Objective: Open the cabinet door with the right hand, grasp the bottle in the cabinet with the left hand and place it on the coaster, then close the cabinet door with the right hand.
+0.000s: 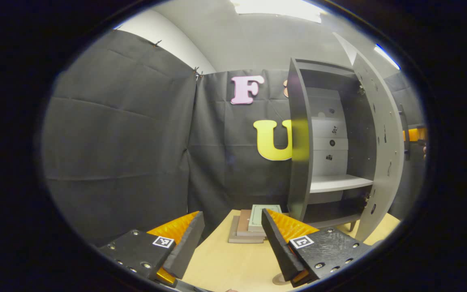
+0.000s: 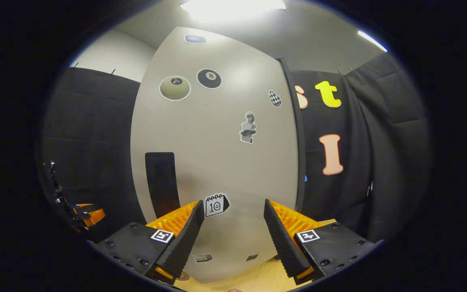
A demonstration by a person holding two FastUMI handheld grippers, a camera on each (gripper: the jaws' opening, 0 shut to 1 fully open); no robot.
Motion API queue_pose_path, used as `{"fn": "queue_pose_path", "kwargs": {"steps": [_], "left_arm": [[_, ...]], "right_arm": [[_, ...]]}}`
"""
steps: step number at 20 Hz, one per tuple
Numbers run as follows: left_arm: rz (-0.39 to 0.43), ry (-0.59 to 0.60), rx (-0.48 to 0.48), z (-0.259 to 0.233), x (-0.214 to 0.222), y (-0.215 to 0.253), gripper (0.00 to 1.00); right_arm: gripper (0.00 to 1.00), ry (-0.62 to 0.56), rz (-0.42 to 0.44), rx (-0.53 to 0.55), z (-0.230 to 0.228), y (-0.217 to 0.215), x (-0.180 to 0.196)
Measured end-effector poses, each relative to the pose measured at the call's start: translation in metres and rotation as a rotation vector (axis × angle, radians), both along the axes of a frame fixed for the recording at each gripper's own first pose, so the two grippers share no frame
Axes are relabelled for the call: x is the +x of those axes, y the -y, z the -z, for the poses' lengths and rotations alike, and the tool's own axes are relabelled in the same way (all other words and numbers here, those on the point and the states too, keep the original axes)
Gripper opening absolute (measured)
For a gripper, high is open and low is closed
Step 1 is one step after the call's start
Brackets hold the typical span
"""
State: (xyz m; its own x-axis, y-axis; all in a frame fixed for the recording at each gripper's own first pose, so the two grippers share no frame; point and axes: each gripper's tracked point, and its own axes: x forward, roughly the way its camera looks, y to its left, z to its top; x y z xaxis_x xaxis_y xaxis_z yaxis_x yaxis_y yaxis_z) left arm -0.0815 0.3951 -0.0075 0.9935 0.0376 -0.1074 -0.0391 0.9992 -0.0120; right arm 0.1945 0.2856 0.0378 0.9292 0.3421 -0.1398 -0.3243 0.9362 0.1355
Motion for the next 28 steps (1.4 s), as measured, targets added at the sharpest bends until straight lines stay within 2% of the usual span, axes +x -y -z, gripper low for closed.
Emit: {"fn": "queue_pose_path", "kwargs": {"steps": [5, 7, 8, 9, 10, 11, 12, 13, 14, 15, 17, 19, 20, 28], "left_arm": [[-0.031, 0.007, 0.030, -0.005, -0.006, -0.014, 0.85], [-0.046, 0.002, 0.043, -0.004, -0.006, -0.020, 0.88], [-0.052, 0.000, 0.044, -0.003, -0.007, -0.022, 0.90], [-0.058, -0.001, 0.044, -0.004, -0.008, -0.024, 0.85], [-0.064, -0.001, 0.046, -0.003, -0.009, -0.029, 0.88], [-0.074, -0.002, 0.050, -0.002, -0.011, -0.036, 0.88], [-0.085, -0.004, 0.054, 0.000, -0.014, -0.041, 0.89], [-0.095, -0.009, 0.057, 0.002, -0.015, -0.045, 0.90], [-0.105, -0.014, 0.057, 0.003, -0.016, -0.049, 0.90], [-0.114, -0.021, 0.054, 0.006, -0.017, -0.053, 0.90], [-0.132, -0.033, 0.048, 0.010, -0.018, -0.062, 0.85], [-0.145, -0.046, 0.044, 0.015, -0.021, -0.067, 0.85], [-0.151, -0.049, 0.045, 0.017, -0.023, -0.069, 0.85], [-0.197, -0.067, 0.052, 0.024, -0.038, -0.092, 0.85]], "right_arm": [[0.95, -0.018, -0.071, 0.011, 0.010, -0.032, 0.018], [0.95, -0.019, -0.095, 0.015, 0.011, -0.045, 0.025], [0.92, -0.020, -0.104, 0.016, 0.013, -0.050, 0.029], [0.92, -0.023, -0.115, 0.019, 0.013, -0.056, 0.033], [0.95, -0.027, -0.129, 0.023, 0.014, -0.064, 0.035], [0.92, -0.027, -0.131, 0.019, 0.015, -0.070, 0.040], [0.95, -0.026, -0.131, 0.011, 0.015, -0.073, 0.043], [0.92, -0.026, -0.128, 0.001, 0.016, -0.076, 0.046], [0.95, -0.028, -0.124, -0.006, 0.019, -0.081, 0.046], [0.94, -0.032, -0.120, -0.010, 0.020, -0.084, 0.049], [0.95, -0.042, -0.112, -0.009, 0.021, -0.088, 0.063], [0.92, -0.048, -0.113, -0.005, 0.023, -0.092, 0.076], [0.95, -0.048, -0.110, -0.003, 0.023, -0.095, 0.079], [0.95, -0.048, -0.088, 0.015, 0.025, -0.120, 0.096]]}}
